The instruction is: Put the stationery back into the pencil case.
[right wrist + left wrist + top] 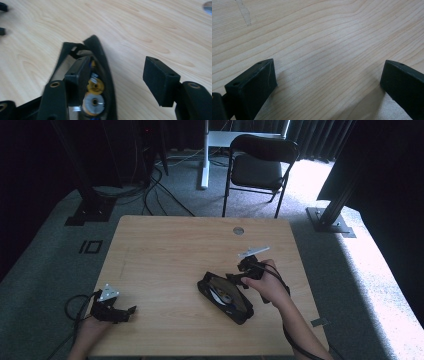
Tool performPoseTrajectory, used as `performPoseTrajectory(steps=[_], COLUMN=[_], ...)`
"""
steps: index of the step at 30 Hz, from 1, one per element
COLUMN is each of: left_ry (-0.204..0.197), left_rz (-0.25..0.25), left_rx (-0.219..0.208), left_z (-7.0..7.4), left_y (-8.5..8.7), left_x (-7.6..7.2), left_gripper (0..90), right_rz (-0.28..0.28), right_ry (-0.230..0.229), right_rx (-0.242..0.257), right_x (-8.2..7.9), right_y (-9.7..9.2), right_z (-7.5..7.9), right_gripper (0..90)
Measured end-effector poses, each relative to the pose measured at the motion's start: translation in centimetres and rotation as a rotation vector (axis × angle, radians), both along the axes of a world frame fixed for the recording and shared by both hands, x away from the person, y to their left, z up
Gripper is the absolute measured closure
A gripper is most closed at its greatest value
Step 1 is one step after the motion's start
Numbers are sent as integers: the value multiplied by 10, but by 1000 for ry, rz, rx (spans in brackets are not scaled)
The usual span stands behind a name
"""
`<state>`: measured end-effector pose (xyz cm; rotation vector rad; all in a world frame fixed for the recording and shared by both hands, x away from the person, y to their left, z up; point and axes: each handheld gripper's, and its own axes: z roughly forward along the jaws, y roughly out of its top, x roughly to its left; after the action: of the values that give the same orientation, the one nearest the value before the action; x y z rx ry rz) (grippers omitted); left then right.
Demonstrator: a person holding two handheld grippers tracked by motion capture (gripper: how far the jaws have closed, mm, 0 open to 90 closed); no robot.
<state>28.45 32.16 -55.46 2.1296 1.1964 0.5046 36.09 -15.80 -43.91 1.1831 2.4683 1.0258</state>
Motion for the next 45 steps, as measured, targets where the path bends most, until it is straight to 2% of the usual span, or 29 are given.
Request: performPoseTrajectory(steps=[5,8,30,36,45], left_ry=[0,0,0,0,0], left_rz=[0,0,0,1,1], left_rx=[0,0,0,-1,0], left_z=[0,0,0,0,0], left_y=[0,0,0,0,0], left_x=[0,0,0,0,0], left_gripper=[6,6,7,7,6], right_rz=[-43,-75,-231,-299,-406], right_ry=[-19,-26,-37,-33,-49], right_rx=[6,26,19,27,0], right_x=[1,1,-7,-9,-14], right_y=[-13,-22,-72,-87,-103], right_z=[-7,-11,-52,-66,-85], right_gripper=[369,369,330,309,308])
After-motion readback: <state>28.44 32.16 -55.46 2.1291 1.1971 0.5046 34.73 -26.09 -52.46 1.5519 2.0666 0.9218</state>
